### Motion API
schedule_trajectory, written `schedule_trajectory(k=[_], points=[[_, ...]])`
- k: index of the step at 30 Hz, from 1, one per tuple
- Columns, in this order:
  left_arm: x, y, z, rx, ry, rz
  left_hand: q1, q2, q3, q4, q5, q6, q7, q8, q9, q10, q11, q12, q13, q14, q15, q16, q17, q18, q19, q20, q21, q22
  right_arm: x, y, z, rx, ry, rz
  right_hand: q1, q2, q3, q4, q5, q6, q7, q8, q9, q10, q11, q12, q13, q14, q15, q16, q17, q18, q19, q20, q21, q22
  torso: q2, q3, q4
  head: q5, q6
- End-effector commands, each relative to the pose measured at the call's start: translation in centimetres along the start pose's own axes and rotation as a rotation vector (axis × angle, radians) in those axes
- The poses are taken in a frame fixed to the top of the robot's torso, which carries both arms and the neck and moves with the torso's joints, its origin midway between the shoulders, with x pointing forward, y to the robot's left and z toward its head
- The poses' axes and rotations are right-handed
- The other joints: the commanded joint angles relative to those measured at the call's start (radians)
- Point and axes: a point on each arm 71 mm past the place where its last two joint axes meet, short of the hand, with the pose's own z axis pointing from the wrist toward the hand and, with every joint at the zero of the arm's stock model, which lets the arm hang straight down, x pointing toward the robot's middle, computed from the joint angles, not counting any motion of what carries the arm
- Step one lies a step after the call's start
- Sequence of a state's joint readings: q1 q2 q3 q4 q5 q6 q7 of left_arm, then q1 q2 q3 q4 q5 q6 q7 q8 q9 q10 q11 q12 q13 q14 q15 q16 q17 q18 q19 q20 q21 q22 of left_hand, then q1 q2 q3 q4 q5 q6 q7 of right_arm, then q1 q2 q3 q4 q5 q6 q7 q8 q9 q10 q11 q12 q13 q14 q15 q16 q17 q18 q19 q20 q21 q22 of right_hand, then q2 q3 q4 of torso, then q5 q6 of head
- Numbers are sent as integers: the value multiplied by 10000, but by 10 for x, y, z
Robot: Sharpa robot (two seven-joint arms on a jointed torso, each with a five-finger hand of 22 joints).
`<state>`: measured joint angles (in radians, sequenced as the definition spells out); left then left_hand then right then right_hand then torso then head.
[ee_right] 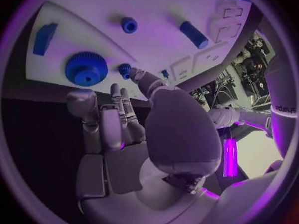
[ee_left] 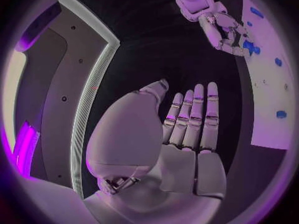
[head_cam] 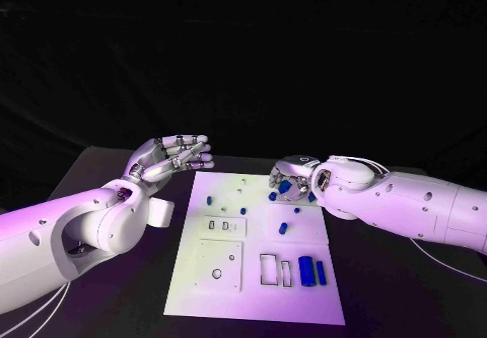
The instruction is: Assemble the parts on the task board
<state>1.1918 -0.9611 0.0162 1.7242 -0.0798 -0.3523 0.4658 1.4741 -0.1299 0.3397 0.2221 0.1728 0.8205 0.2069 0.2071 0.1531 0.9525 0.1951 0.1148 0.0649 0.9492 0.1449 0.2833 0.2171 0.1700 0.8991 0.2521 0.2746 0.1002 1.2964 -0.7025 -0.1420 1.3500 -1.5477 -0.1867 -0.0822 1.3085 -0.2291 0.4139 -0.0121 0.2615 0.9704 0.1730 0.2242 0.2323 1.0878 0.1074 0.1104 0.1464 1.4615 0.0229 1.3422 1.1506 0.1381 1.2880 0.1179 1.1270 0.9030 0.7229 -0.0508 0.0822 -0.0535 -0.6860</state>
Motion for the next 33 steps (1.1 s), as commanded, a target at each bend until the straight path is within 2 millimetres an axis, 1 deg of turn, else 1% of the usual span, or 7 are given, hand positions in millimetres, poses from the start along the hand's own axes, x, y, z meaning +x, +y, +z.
schedule_trajectory(k=[1,6,9,12,18,25,33], points=[[3,-1,0,20,212,-135,-20,-58,54,7,-57,-83,457,-52,-13,-63,38,-43,-10,31,43,-71,12,128,82,-19,30,-17,3,0,0,60,250,-199,92,18,75,3,40,61,-21,-53,13,44,-14,76,-13,322,-27,59,21,-186,67,20,53,53,58,-19,34,-11,-27],[2,-1,0,-2,203,-131,-20,-58,54,7,-57,-83,457,-52,-13,-63,38,-43,-10,31,43,-71,12,128,82,-19,30,-17,3,1,0,52,214,-187,86,20,222,30,45,114,-42,-38,36,151,-37,145,-22,346,-42,193,196,-223,138,13,269,345,114,-23,51,-11,-44],[2,-1,0,-8,205,-131,-20,-58,54,7,-57,-83,457,-52,-13,-63,38,-43,-10,31,43,-71,12,128,82,-19,30,-17,3,2,1,32,210,-166,82,20,332,45,47,118,-35,-46,45,197,-41,165,-38,362,-47,266,282,-244,177,8,387,503,144,-36,68,22,-30],[2,-2,0,-9,203,-129,-34,-63,55,8,-64,-95,465,-60,-17,-80,45,-62,-10,29,47,-78,20,127,82,-16,28,-21,3,2,1,30,235,-135,55,24,451,78,46,126,-24,-52,54,254,-37,180,-57,369,-44,320,340,-259,196,10,475,620,162,-36,70,22,-11],[1,-2,-1,-16,198,-121,-34,-63,55,8,-64,-95,465,-60,-17,-80,45,-62,-10,29,47,-78,20,127,82,-16,28,-21,4,2,2,24,209,-31,1,59,750,158,35,195,-34,-33,93,372,-52,189,-110,390,-48,447,484,-282,222,12,643,844,205,-63,81,28,-8],[1,-3,0,-39,188,-111,-34,-63,55,8,-64,-95,465,-60,-17,-80,45,-62,-10,29,47,-78,20,127,82,-16,28,-21,3,2,2,-65,-41,173,-101,198,1235,330,-79,449,-148,117,230,750,-159,262,-153,443,-126,665,759,-348,358,-39,1012,1363,241,-78,106,10,2],[0,-2,0,-76,180,-105,-41,-63,65,2,-69,-110,471,-71,-21,-100,52,-86,-10,29,51,-86,31,127,83,-14,26,-27,2,1,2,4,-162,208,-36,267,1538,309,-191,644,-258,290,406,1047,-270,266,-138,465,-212,771,871,-376,406,-114,1190,1615,276,-100,129,-46,5]])
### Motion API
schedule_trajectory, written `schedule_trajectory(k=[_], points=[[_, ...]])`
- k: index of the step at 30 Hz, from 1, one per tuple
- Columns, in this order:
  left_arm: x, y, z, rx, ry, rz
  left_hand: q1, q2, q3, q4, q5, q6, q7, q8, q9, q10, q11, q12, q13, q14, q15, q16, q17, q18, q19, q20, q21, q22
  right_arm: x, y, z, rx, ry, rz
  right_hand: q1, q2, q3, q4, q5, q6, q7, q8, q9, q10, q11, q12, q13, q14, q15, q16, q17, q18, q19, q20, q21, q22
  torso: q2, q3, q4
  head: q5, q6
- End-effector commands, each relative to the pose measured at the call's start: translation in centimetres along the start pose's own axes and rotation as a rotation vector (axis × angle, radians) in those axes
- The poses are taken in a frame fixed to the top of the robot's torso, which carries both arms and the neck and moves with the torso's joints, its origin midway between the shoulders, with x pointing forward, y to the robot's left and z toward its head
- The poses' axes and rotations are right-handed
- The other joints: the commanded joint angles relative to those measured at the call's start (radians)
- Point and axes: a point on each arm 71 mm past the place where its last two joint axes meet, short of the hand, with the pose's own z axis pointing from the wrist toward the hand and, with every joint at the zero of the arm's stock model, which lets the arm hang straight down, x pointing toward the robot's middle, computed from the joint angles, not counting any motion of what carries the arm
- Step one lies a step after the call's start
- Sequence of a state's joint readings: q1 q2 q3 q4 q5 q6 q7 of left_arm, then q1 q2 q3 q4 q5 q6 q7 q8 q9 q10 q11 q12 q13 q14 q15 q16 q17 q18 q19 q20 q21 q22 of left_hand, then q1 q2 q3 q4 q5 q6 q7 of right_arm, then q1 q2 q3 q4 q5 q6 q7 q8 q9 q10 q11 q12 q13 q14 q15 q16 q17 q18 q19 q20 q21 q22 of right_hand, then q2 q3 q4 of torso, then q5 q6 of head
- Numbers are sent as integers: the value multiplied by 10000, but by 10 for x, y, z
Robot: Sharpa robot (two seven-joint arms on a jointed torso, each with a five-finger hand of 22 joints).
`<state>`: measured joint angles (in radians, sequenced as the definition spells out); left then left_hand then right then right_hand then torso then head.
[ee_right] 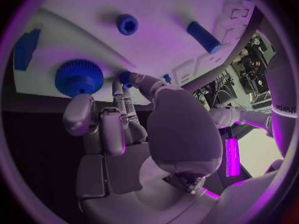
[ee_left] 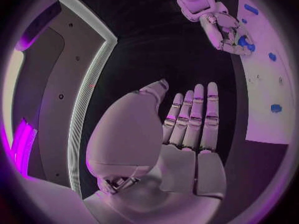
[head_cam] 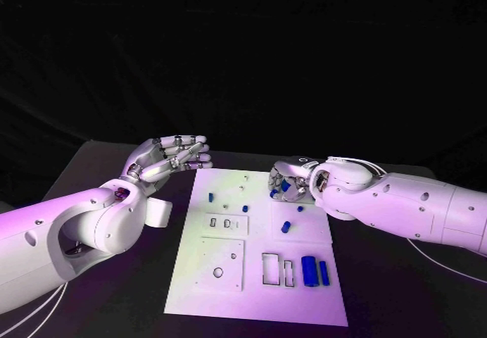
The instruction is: Assemble the parts on the task board
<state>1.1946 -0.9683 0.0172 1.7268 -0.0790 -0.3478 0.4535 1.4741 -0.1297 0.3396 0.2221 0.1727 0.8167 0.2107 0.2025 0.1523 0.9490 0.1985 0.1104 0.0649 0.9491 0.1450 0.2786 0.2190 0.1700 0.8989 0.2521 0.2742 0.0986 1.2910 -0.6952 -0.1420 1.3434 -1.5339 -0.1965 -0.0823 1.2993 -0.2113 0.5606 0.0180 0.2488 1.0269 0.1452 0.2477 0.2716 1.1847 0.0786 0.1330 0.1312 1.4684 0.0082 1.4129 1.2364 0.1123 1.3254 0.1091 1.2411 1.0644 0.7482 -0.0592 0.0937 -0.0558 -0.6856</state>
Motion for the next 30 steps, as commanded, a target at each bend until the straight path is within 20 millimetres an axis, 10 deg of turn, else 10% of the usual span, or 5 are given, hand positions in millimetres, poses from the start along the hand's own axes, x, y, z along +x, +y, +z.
schedule_trajectory(k=[1,30], points=[[2,-1,0,14,183,-110,-41,-64,65,1,-69,-72,432,-25,-14,-65,17,-42,-10,30,51,-39,13,127,84,-15,30,-11,-1,-1,0,-1,-149,38,71,94,98,-4,-82,82,18,62,26,84,14,31,13,396,-68,71,21,-122,39,-31,67,28,32,-19,17,-24,11],[2,-1,0,-64,247,-158,-54,-13,116,-7,-73,-116,459,-54,-27,-128,40,-108,-9,44,60,-51,48,128,94,-11,30,-23,-23,29,14,-312,-2738,-56,314,268,777,-432,-198,203,-31,395,506,419,-63,-74,76,414,-147,208,162,-171,91,-122,368,469,136,-58,96,-44,191]])
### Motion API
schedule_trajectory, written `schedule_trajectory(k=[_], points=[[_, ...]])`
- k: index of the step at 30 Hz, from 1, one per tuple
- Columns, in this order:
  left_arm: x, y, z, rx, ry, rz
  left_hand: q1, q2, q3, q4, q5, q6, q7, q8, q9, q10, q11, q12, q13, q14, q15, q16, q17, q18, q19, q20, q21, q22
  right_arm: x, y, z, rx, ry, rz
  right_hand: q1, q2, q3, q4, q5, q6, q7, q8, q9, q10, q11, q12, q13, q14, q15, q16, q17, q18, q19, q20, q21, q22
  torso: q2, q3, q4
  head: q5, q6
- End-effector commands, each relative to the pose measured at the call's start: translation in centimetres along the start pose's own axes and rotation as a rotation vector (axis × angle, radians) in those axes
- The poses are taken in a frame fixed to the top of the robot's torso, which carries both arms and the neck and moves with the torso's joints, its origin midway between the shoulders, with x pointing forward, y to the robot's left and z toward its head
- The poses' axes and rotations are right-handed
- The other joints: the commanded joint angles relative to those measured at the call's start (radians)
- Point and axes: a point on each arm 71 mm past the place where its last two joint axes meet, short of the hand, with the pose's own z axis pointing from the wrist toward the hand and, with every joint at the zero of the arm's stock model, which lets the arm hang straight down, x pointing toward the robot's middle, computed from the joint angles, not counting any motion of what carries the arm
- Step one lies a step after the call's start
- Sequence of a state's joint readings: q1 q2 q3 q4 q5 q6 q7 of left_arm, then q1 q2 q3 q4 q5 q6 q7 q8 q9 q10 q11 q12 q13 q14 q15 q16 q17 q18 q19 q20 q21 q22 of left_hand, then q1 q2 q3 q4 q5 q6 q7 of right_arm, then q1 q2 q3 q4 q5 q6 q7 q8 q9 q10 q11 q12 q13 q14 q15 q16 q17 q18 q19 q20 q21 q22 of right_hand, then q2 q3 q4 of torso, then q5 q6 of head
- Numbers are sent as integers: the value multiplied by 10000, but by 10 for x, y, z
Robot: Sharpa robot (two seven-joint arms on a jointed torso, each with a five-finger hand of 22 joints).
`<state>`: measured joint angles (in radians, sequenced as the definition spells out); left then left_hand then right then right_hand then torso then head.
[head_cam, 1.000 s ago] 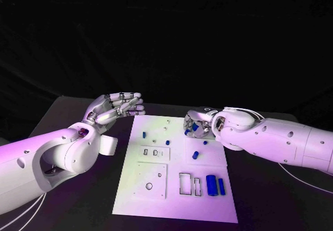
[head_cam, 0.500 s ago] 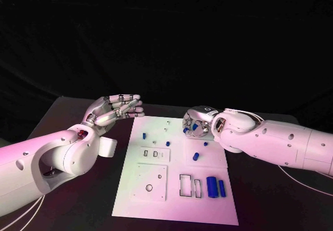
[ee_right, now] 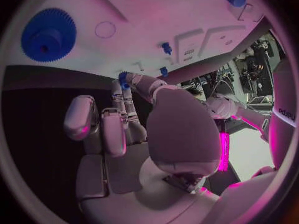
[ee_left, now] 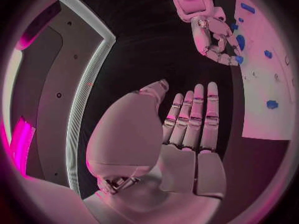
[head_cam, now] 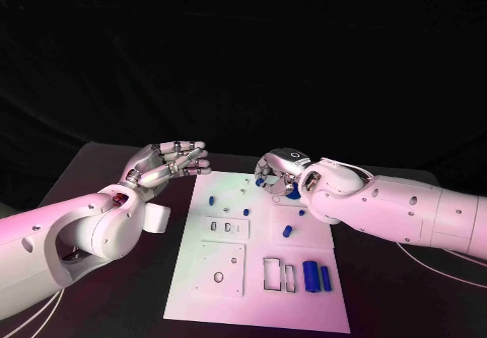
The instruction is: Assemble the parts on the task board
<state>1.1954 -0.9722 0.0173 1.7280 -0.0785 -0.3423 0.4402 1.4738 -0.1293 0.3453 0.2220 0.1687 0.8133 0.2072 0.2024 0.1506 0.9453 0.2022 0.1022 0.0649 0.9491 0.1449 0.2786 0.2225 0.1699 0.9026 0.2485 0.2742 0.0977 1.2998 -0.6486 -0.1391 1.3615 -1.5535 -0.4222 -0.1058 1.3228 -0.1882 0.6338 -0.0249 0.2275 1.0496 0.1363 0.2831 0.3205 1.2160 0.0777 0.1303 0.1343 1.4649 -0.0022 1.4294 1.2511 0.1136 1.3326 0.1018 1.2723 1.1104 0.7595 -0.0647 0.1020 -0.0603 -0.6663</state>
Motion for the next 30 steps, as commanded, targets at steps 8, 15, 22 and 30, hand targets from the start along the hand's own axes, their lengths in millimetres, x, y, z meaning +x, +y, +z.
schedule_trajectory(k=[8,15,22,30], points=[[5,-1,1,69,271,-168,-42,-7,76,-15,-31,-84,494,-56,-10,-97,4,-36,-7,46,60,-55,19,129,58,25,30,-16,2,5,17,226,-326,-295,45,21,49,-2,8,-37,65,43,31,100,-45,-61,43,448,-36,45,13,-177,-3,-45,38,-19,42,-23,32,-2,2],[6,-3,0,79,299,-176,-42,-7,76,-15,-31,-84,494,-56,-10,-97,4,-36,-7,46,60,-55,19,129,58,25,30,-16,6,5,24,379,-147,-369,-12,4,59,6,-7,-63,73,42,52,79,-32,-90,39,450,-24,55,26,-177,-15,-36,39,-16,87,-39,71,-27,-16],[7,-5,0,109,337,-178,-42,-7,76,-15,-31,-84,494,-56,-10,-97,4,-36,-7,46,60,-55,19,129,58,25,30,-16,8,5,28,452,-56,-393,-46,1,64,17,-16,-77,77,42,64,67,-26,-106,37,452,-17,63,39,-178,-16,-31,45,-5,136,-57,97,-40,5],[8,-7,0,144,380,-181,-34,-4,98,-35,-32,-89,492,-60,-12,-100,5,-50,-4,41,63,-66,32,128,57,26,28,-22,9,5,31,453,-1,-430,-81,-11,69,23,-19,-99,79,39,78,54,-20,-124,34,454,-11,71,50,-177,-22,-24,46,-1,196,-70,135,-31,44]])
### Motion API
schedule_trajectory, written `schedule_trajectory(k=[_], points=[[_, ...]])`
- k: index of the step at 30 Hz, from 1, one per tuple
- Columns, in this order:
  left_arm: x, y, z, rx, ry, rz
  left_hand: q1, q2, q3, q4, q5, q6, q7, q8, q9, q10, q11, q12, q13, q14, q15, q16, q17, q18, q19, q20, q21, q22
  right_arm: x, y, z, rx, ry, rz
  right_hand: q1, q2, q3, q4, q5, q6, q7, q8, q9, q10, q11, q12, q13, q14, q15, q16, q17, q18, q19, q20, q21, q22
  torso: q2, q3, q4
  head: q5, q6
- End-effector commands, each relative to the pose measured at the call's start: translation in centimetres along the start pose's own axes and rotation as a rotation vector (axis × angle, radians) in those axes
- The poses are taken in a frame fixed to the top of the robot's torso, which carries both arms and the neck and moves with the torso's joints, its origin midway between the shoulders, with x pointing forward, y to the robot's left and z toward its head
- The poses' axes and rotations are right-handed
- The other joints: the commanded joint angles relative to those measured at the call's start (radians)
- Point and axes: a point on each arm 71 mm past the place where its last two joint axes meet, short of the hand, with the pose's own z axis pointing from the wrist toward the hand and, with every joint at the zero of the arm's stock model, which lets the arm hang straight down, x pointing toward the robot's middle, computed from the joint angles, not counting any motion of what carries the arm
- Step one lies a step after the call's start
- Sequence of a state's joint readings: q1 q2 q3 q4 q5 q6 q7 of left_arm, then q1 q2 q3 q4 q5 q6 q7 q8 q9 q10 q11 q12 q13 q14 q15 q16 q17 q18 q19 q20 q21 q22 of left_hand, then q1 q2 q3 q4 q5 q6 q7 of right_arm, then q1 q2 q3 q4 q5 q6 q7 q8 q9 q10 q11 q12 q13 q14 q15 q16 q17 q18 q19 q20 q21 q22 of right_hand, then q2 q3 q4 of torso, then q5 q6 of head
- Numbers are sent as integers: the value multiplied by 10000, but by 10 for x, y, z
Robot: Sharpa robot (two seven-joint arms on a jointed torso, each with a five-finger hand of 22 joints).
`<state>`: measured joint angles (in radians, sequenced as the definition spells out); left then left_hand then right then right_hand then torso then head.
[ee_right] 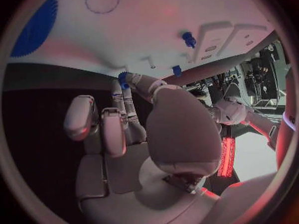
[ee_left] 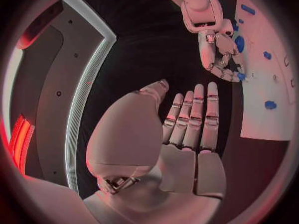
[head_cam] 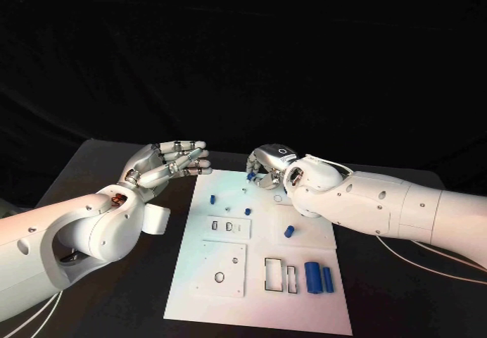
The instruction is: Assemble the parts on the task board
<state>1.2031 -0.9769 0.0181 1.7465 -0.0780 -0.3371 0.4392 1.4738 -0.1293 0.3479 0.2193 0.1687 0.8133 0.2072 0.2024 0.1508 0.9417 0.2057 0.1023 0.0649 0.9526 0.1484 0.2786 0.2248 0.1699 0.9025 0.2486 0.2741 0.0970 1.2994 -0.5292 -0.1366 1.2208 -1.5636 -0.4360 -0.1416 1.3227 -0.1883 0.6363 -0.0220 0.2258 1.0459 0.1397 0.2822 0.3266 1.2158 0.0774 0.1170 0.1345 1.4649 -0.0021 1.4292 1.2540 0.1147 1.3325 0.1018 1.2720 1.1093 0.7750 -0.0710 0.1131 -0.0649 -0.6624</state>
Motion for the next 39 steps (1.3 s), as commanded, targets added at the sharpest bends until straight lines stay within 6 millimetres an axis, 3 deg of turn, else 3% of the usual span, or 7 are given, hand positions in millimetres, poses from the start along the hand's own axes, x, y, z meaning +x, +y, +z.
schedule_trajectory(k=[1,6,18,30,39], points=[[3,-2,0,69,203,-122,-34,-4,71,-8,-32,-89,492,-61,-14,-64,-31,-51,-4,6,28,-66,8,128,58,26,28,-15,4,2,0,-22,251,-143,-80,-9,44,-6,-2,-62,46,48,17,56,-18,9,32,455,-12,73,21,-189,-21,-25,48,10,47,-9,24,12,-3],[3,-2,1,70,198,-116,-34,-4,71,-8,-32,-89,492,-61,-14,-64,-31,-51,-4,6,28,-66,8,128,58,26,28,-15,5,4,0,-86,298,-127,-89,-15,42,-6,-6,-66,46,48,21,55,-17,6,32,456,-11,76,25,-190,-20,-23,51,15,78,-26,35,-20,-14],[2,-2,1,60,175,-103,-34,-4,71,-8,-32,-89,492,-61,-14,-64,-31,-51,-4,6,28,-66,8,128,58,26,28,-15,6,4,-2,-128,422,-117,-133,-43,36,-2,-29,-83,47,49,39,47,-13,-12,31,459,-5,87,39,-189,-25,-16,55,23,89,-24,43,-22,-43],[0,-2,1,53,124,-77,-34,-4,71,-8,-32,-89,492,-61,-14,-64,-31,-51,-4,6,28,-66,8,128,58,26,28,-15,4,3,-7,-201,272,-110,-148,-52,33,-1,-35,-88,46,51,46,48,-13,-16,31,459,-3,88,38,-190,-26,-14,57,28,117,-13,40,17,2],[-1,-2,1,40,113,-71,-38,-9,91,-26,-35,-96,493,-67,-17,-71,-28,-71,-1,0,31,-81,24,127,55,28,24,-23,2,5,-8,-296,86,-78,-159,-62,34,-4,-36,-95,44,52,54,48,-14,-22,32,461,-3,94,47,-186,-36,-11,49,16,137,-24,46,17,32]])
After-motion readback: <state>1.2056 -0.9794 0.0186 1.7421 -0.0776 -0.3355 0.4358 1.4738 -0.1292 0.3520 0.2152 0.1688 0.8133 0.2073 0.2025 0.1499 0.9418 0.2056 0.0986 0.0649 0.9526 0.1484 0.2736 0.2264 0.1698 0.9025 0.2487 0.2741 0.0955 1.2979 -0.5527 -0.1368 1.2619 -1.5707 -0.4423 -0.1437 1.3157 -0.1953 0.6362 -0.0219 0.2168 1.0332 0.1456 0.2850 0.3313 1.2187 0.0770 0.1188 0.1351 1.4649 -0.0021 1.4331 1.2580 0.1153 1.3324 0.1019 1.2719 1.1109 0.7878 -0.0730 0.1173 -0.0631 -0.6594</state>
